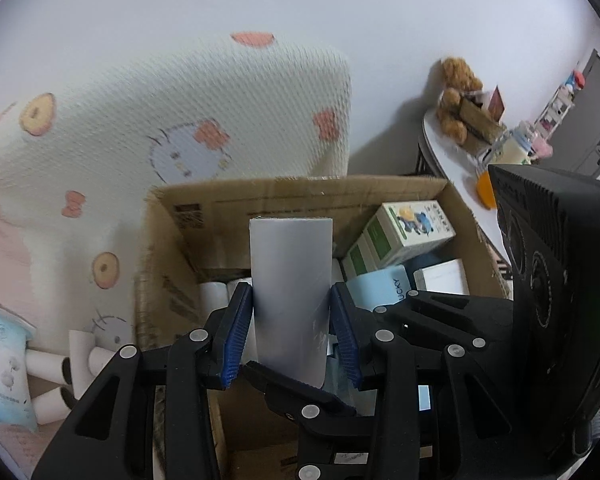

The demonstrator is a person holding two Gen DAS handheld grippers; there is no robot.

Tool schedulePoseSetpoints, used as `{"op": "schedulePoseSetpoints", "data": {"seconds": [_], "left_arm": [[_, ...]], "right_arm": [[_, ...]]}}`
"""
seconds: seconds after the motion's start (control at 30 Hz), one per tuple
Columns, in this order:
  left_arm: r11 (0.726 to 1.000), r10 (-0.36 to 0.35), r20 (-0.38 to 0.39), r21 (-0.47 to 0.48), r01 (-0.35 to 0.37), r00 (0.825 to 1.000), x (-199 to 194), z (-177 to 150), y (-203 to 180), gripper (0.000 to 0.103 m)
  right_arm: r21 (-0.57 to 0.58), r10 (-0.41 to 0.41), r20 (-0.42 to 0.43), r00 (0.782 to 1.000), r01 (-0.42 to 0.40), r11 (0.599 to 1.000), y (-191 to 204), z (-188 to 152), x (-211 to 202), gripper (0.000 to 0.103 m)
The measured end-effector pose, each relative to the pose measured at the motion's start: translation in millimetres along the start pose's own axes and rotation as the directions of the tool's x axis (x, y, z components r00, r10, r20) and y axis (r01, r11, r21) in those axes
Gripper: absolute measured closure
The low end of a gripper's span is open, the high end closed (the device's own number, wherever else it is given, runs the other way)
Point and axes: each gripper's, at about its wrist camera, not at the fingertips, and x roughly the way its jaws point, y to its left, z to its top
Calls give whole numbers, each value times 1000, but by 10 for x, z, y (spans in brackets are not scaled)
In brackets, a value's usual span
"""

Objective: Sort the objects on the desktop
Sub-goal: 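Carry the held tube with the left gripper over the cardboard box, then lower the tube into the box beside the white rolls and open the left gripper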

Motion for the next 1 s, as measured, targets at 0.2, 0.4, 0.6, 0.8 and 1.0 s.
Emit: {"op": "schedulePoseSetpoints", "data": {"seconds": [0.2,0.4,0.6,0.8,1.0], "left_arm": [[1000,-23,-83,-13,22,996,279,79,-27,59],[997,-71,-164,-55,62,984,502,147,11,59],[989,-116,-208,-118,93,971,649,189,101,59],[994,-37,-261,-110,8,965,810,172,170,59],[993,14,-327,-104,-50,945,1016,124,207,59]], "right_arm": [[49,9,-69,998,-6,999,-246,-2,98,54],[92,19,-117,993,-8,996,-439,-18,178,55],[123,22,-144,989,-4,992,-543,-30,229,55],[164,49,-132,990,-27,986,-665,-5,182,54],[107,1,-149,989,15,994,-681,-7,89,57]]}}
